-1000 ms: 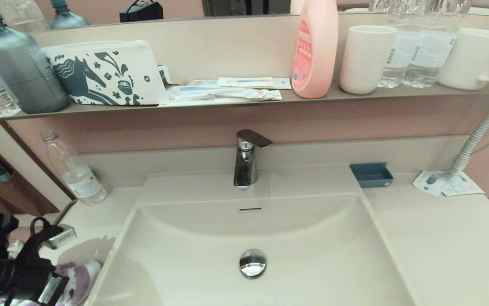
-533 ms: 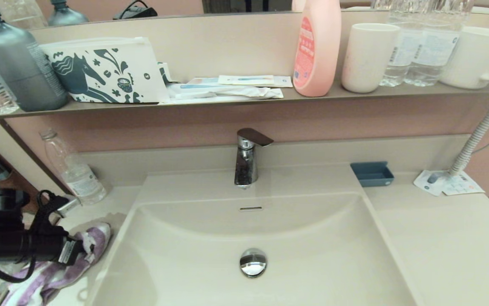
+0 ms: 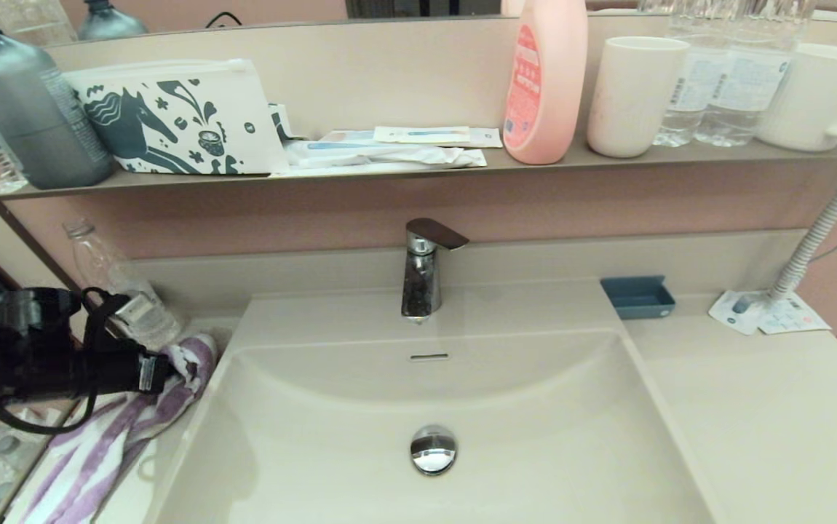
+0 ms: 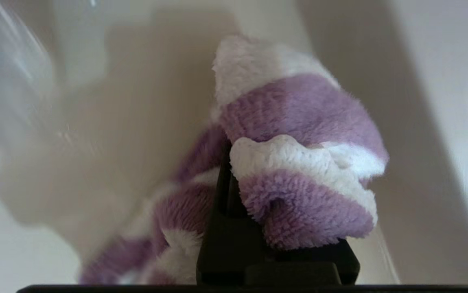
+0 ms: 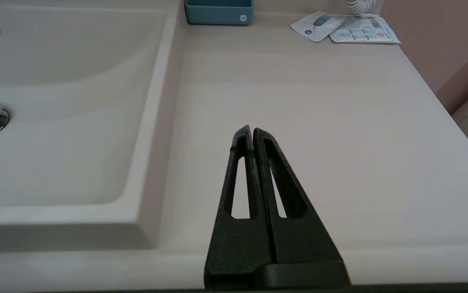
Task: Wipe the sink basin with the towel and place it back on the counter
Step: Wipe the sink
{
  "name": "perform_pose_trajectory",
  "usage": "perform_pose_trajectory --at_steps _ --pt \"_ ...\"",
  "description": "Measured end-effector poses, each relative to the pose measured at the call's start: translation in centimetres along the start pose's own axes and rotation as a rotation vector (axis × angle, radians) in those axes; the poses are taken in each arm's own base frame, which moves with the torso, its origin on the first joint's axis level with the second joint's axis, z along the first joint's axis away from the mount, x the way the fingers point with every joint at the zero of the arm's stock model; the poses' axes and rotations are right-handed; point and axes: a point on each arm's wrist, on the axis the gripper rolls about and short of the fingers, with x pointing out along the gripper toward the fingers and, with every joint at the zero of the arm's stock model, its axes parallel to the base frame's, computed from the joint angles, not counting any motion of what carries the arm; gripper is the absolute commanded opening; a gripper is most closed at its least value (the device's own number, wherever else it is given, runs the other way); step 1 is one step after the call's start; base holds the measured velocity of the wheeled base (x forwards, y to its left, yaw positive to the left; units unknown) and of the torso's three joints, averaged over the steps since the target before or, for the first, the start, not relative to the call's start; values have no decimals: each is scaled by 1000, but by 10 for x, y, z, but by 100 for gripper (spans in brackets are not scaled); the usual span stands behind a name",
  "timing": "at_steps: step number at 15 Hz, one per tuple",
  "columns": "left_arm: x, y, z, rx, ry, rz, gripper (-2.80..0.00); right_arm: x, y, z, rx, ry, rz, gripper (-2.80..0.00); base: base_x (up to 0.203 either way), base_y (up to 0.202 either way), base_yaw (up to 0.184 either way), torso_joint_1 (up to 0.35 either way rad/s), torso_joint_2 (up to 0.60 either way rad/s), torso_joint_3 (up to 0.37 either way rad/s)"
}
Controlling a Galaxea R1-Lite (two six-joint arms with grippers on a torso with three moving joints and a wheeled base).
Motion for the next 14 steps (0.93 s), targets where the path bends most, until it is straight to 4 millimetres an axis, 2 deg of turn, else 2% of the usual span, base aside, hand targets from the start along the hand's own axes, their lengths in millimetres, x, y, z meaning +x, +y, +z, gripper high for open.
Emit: perform_pose_trajectory --at_steps 7,11,14 --pt "18 12 37 -58 -246 -4 -280 0 0 0 0 0 -1 -280 0 0 0 0 0 0" --pt "19 9 12 -77 -182 39 -280 0 0 0 0 0 0 -280 0 0 0 0 0 0" --pt "14 9 -7 -24 -111 126 -280 0 0 0 0 0 0 -280 0 0 0 0 0 0"
